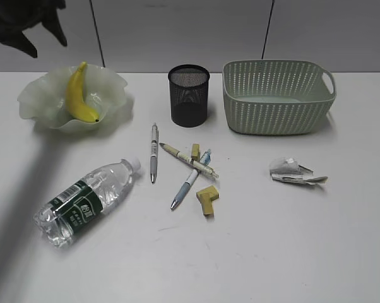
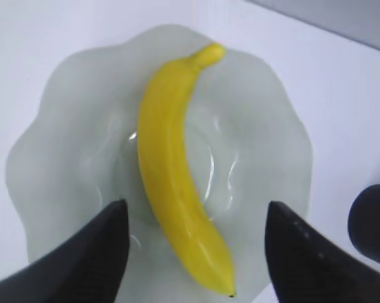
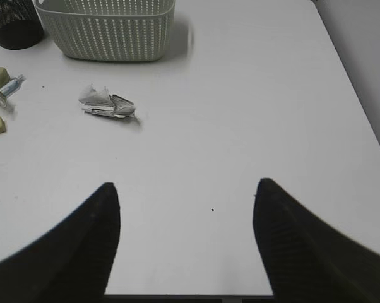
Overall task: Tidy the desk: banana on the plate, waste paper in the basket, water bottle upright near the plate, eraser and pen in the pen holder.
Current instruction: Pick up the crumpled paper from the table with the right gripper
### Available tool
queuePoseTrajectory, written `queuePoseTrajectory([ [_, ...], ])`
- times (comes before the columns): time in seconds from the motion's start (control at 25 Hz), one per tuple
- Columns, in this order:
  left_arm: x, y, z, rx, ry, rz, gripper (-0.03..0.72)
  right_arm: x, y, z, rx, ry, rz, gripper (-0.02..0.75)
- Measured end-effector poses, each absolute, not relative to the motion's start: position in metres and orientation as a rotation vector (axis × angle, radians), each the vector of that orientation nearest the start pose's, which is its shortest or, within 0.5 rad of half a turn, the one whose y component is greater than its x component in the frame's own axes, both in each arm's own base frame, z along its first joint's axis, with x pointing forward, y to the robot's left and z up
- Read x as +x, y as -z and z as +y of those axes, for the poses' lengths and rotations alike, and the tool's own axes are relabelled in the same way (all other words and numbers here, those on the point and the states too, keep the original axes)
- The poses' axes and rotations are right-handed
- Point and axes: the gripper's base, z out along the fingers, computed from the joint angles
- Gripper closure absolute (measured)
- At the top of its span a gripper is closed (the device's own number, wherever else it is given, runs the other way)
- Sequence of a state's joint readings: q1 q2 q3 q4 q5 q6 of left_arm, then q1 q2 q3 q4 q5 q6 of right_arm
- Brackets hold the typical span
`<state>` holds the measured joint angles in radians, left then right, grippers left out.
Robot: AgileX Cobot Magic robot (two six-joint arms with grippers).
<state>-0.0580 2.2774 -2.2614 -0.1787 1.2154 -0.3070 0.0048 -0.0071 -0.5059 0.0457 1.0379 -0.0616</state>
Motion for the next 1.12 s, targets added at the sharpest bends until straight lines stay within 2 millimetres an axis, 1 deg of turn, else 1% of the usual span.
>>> queuePoseTrajectory([
  [0.08,0.491,-0.292,-0.043,-0.345,0.342,2.666,0.197,-0.006,-0.281,0.004,-0.069,-0.018,2.007,0.217],
  [0.12,0.485,-0.308,-0.042,-0.328,0.339,2.633,0.202,-0.006,-0.281,0.004,-0.069,-0.018,2.007,0.217],
  [0.16,0.48,-0.32,-0.042,-0.314,0.335,2.611,0.203,-0.006,-0.281,0.004,-0.069,-0.018,2.007,0.217],
  [0.36,0.446,-0.389,-0.036,-0.223,0.276,2.465,0.205,-0.006,-0.281,0.004,-0.069,-0.018,2.007,0.216],
  [0.44,0.424,-0.423,-0.032,-0.173,0.23,2.388,0.206,-0.006,-0.281,0.004,-0.069,-0.018,2.007,0.216],
  [0.52,0.404,-0.448,-0.028,-0.15,0.192,2.331,0.206,-0.006,-0.281,0.004,-0.069,-0.018,2.007,0.216],
  [0.56,0.388,-0.464,-0.025,-0.141,0.168,2.293,0.207,-0.006,-0.281,0.004,-0.069,-0.018,2.007,0.216],
  [0.64,0.365,-0.481,-0.021,-0.138,0.127,2.258,0.207,-0.006,-0.281,0.004,-0.069,-0.018,2.007,0.216],
  [0.68,0.347,-0.492,-0.02,-0.137,0.13,2.235,0.207,-0.006,-0.281,0.004,-0.069,-0.018,2.007,0.216],
  [0.8,0.309,-0.501,-0.017,-0.139,0.11,2.229,0.216,-0.006,-0.281,0.004,-0.069,-0.018,2.007,0.217],
  [0.84,0.293,-0.501,-0.016,-0.139,0.109,2.236,0.224,-0.006,-0.281,0.004,-0.069,-0.018,2.007,0.217],
  [0.92,0.269,-0.498,-0.014,-0.14,0.107,2.248,0.237,-0.006,-0.281,0.004,-0.069,-0.018,2.007,0.217],
  [1.08,0.225,-0.47,-0.012,-0.144,0.097,2.331,0.263,-0.006,-0.281,0.004,-0.069,-0.018,2.007,0.217],
  [1.12,0.214,-0.46,-0.011,-0.145,0.094,2.356,0.265,-0.006,-0.281,0.004,-0.069,-0.018,2.007,0.217],
])
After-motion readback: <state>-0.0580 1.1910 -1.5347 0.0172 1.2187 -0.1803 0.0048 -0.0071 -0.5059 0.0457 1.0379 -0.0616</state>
